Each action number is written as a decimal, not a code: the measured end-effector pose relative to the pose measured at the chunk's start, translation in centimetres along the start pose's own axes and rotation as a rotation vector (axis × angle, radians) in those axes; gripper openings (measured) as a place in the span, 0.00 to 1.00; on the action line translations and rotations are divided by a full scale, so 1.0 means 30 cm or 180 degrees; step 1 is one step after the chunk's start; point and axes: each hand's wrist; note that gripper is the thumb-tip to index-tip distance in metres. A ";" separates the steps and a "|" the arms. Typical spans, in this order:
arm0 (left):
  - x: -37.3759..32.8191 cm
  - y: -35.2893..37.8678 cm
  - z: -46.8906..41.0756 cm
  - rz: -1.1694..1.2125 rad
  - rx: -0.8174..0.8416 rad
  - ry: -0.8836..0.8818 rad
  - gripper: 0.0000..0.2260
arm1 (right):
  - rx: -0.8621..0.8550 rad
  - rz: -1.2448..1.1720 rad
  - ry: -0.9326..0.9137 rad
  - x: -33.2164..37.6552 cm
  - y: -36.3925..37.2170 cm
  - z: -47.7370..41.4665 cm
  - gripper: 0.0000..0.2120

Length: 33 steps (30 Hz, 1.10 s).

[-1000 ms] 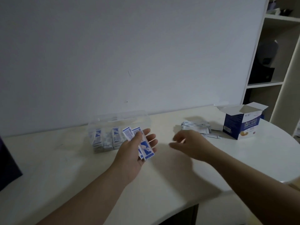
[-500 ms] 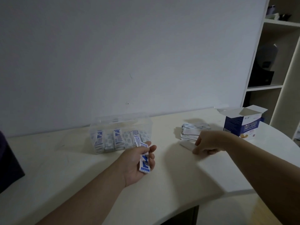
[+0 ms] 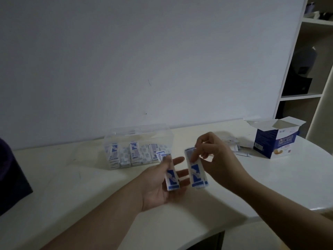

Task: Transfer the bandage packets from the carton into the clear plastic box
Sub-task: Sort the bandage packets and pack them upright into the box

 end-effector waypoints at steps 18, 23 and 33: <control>-0.019 0.002 0.010 0.0144 0.0170 0.0181 0.11 | -0.0240 0.1140 0.1218 -0.280 -0.067 -0.073 0.27; -0.014 -0.013 -0.009 0.0253 -0.0003 0.0210 0.12 | 0.0659 0.1710 0.1997 -0.405 -0.124 -0.077 0.39; -0.023 -0.041 -0.063 0.0496 -0.0551 0.0528 0.11 | 0.1277 0.1857 0.1806 -0.303 0.014 -0.026 0.35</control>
Point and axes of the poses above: each hand's wrist, its own z-axis away from the middle knuckle, its own y-axis out of the palm, x = y × z, and after that the axes turned 10 degrees about -z, right-handed
